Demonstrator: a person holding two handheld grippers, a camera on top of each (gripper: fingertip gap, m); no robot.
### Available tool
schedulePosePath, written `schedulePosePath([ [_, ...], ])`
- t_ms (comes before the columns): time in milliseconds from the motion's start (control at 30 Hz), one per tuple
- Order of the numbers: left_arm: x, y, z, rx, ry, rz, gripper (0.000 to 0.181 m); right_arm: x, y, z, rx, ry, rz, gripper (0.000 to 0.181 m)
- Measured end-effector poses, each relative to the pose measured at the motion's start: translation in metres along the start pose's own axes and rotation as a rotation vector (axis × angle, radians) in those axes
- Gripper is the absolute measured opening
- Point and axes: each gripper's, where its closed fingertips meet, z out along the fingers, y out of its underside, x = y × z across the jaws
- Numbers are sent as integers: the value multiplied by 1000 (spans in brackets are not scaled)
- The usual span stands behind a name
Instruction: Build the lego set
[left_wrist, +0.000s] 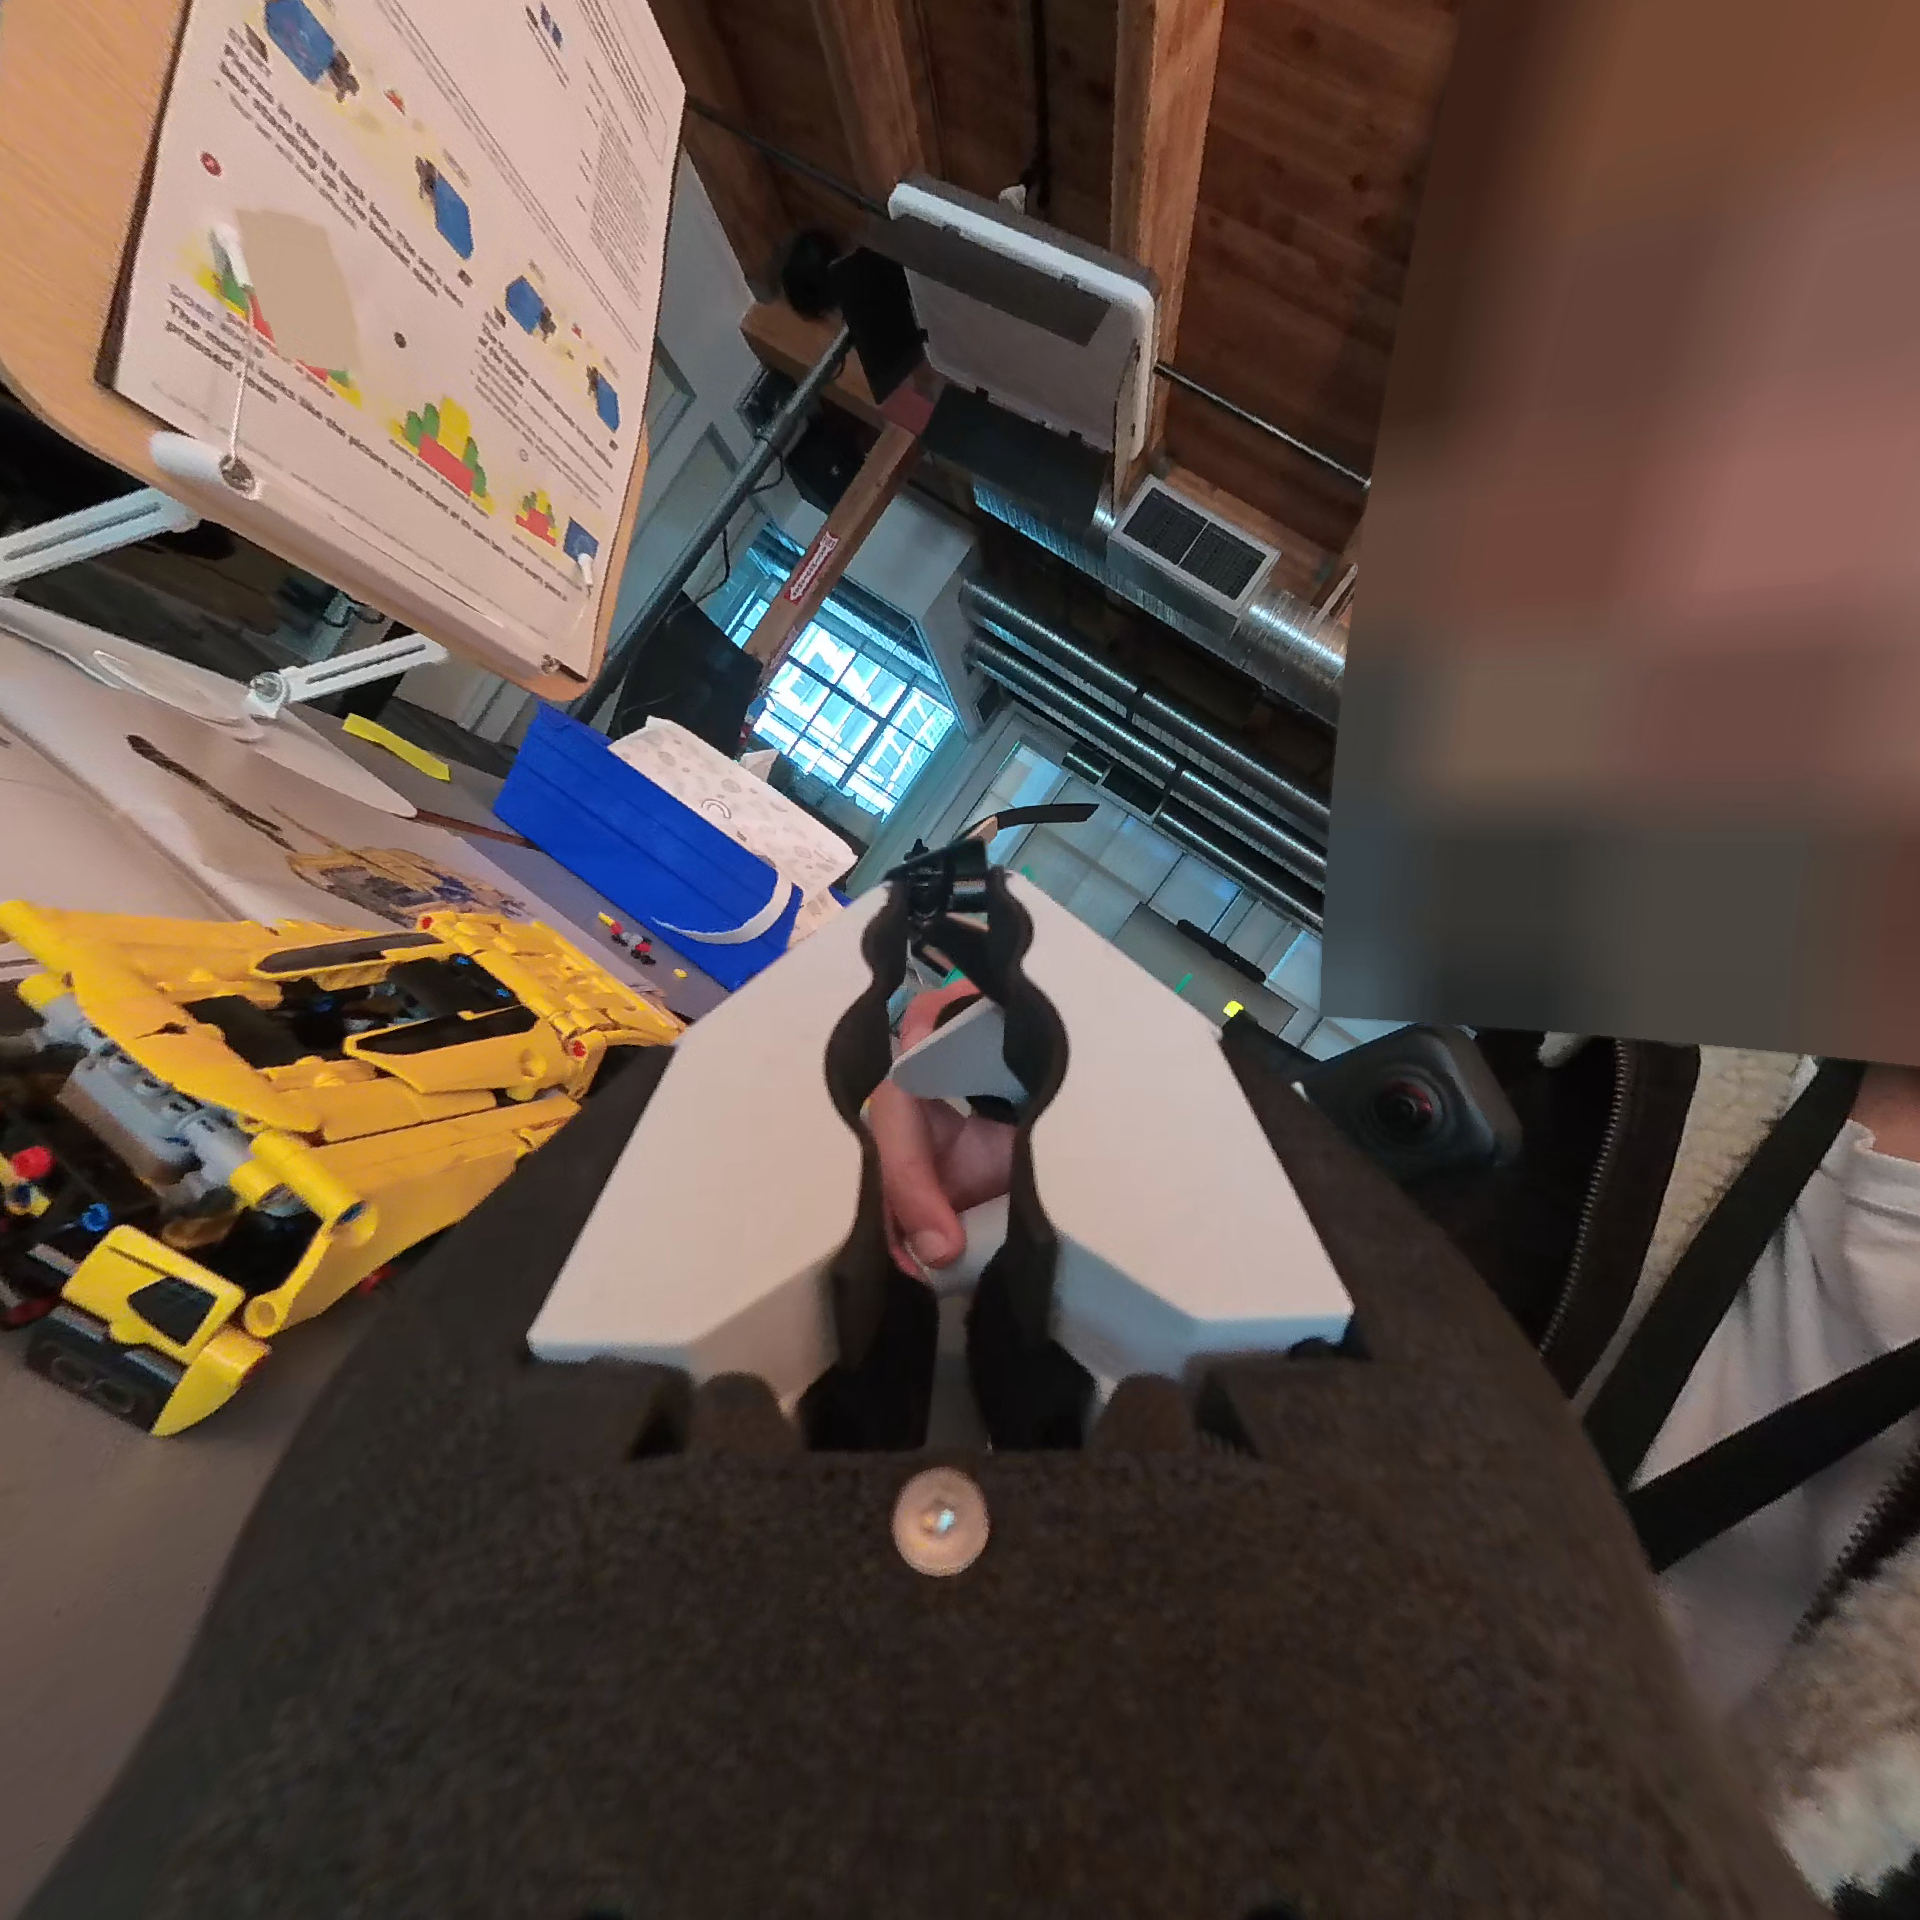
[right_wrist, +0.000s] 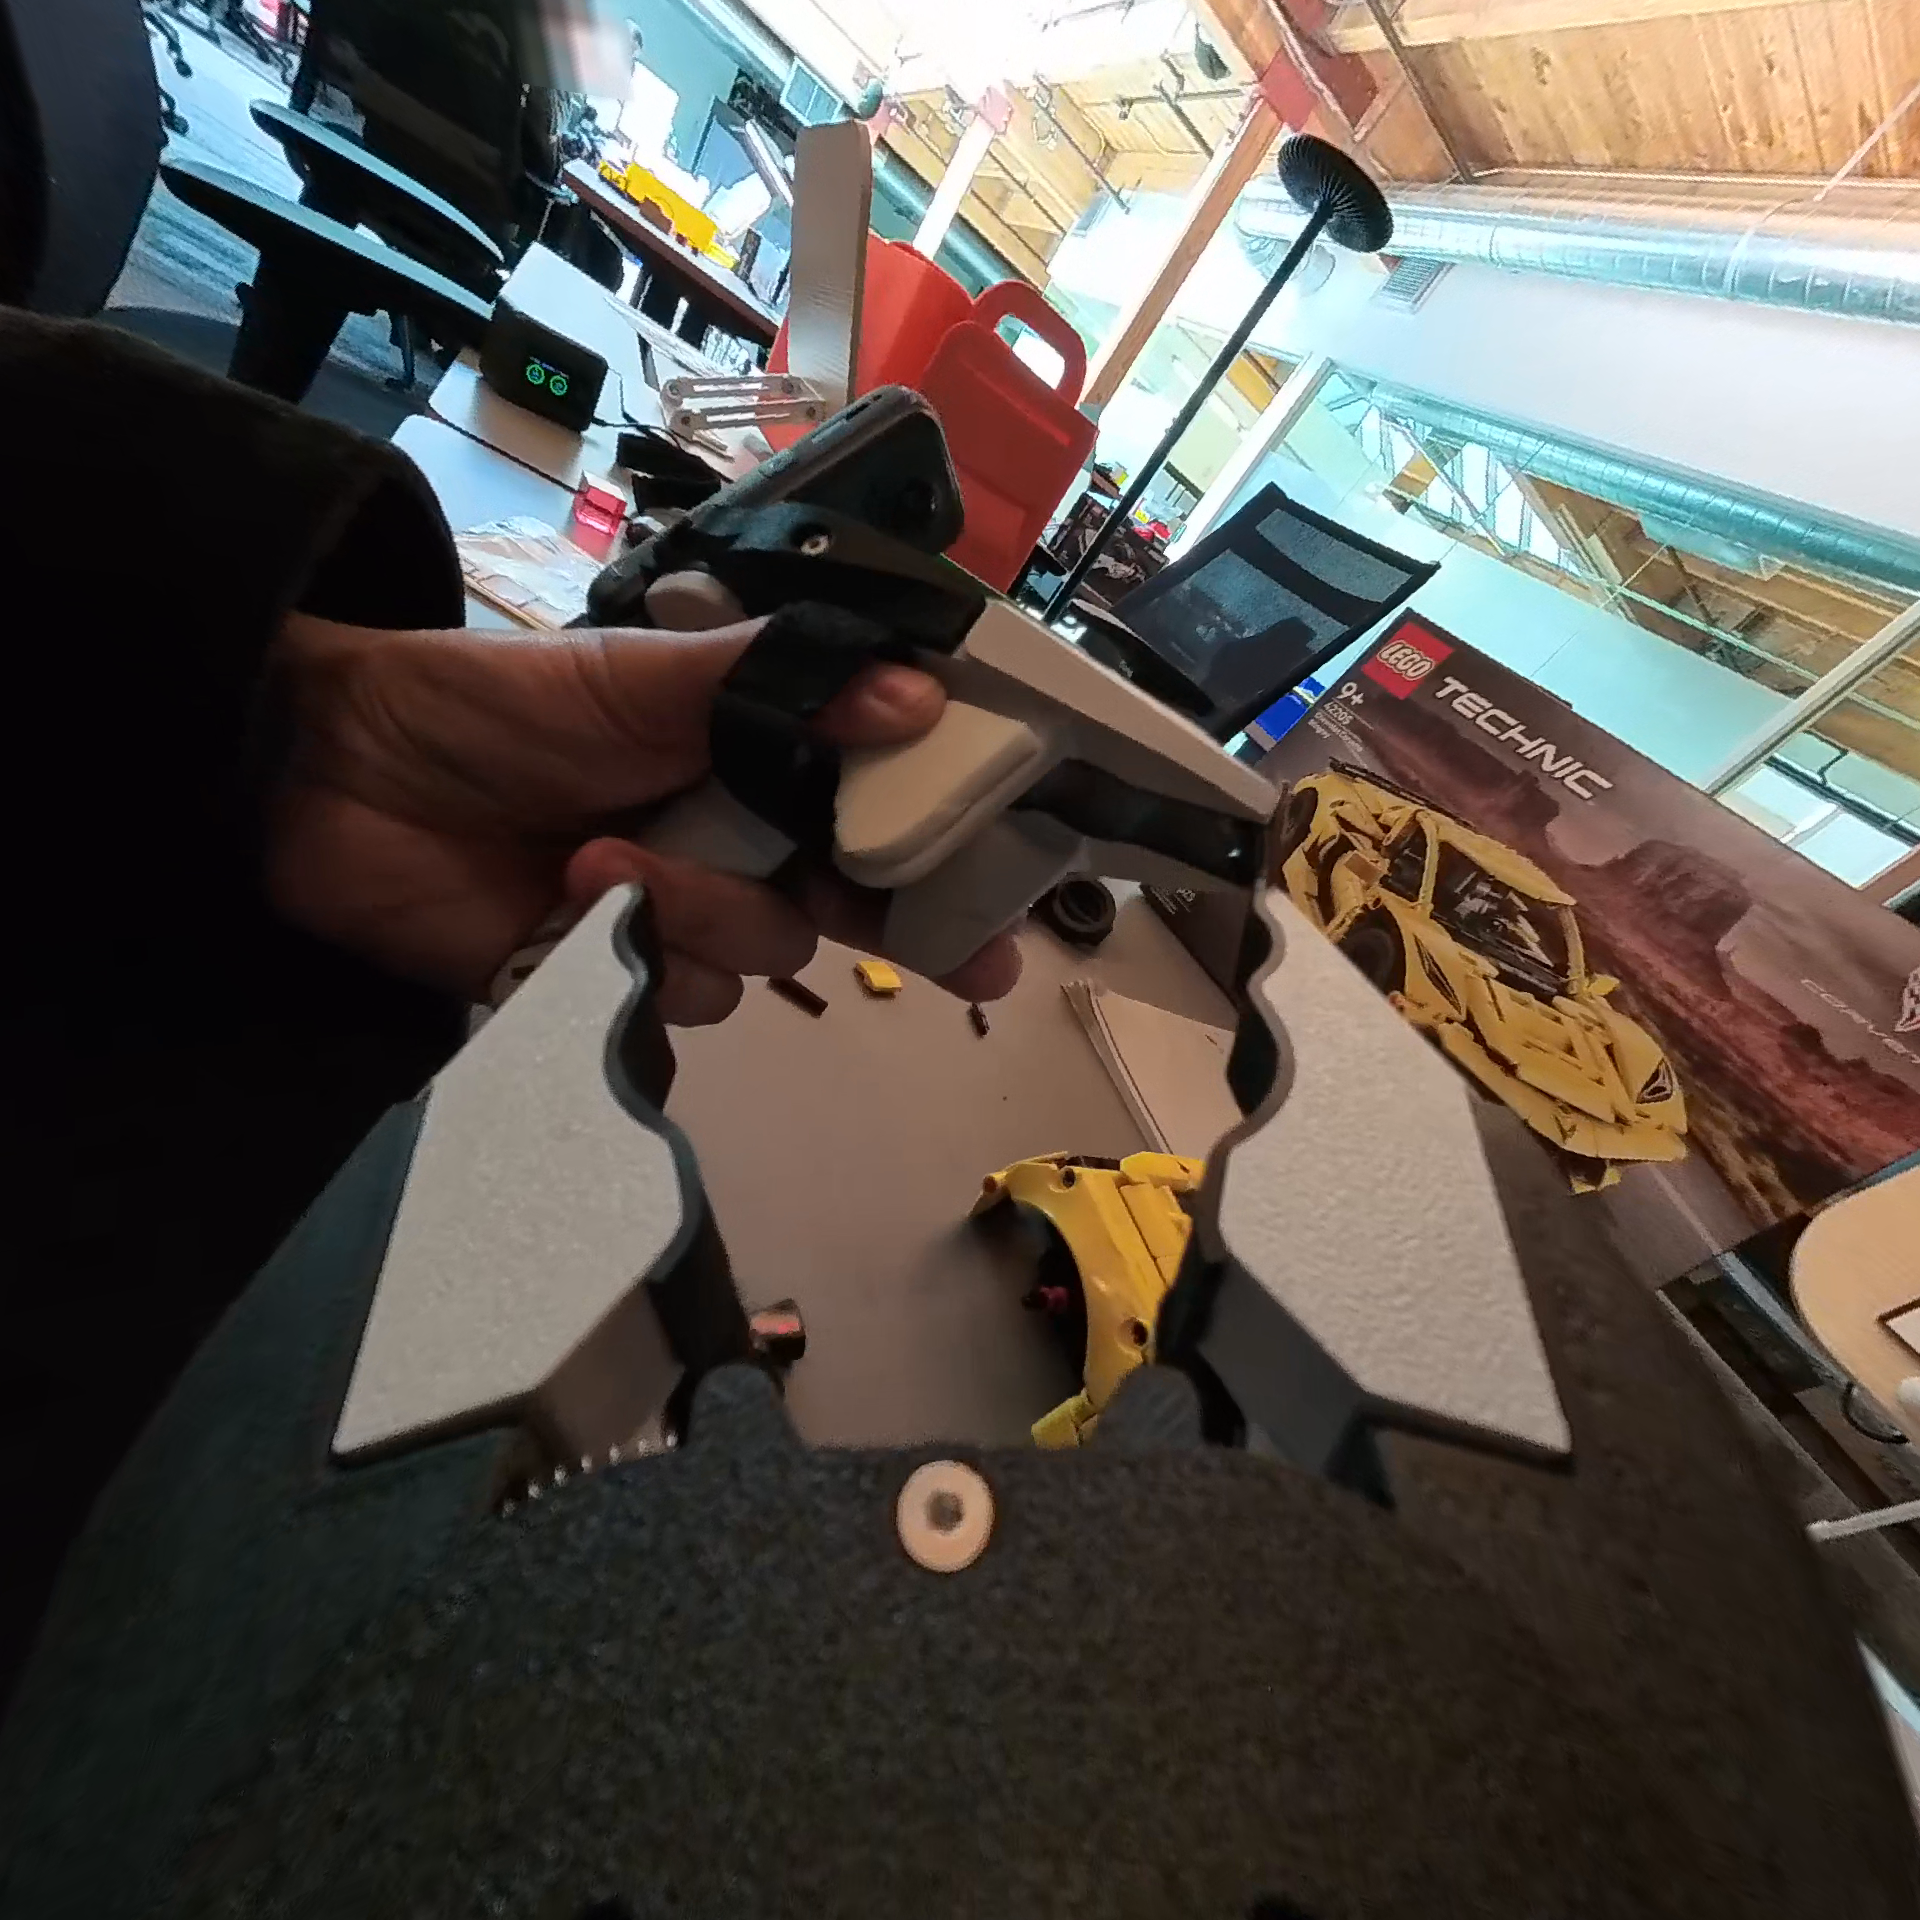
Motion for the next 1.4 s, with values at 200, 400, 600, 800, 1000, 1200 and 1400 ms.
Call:
schedulePosePath([
  [200,4,7,4,-36,10,18,15,3,-2,0,11,17,1,111],
  [400,2,7,4,-42,-2,24,15,1,-1,-1,7,3,36,110],
  [600,1,2,1,-10,2,4,15,-3,3,-1,-10,-15,23,101],
  [800,2,4,2,-17,7,3,15,9,2,-2,-3,37,35,105],
  [1000,2,7,3,-32,5,6,15,1,-1,-1,7,8,40,108],
  [1200,2,3,1,-9,9,-3,15,1,0,-3,5,-3,60,97],
  [1400,4,8,3,-34,17,3,14,12,-1,-2,8,59,34,109],
])
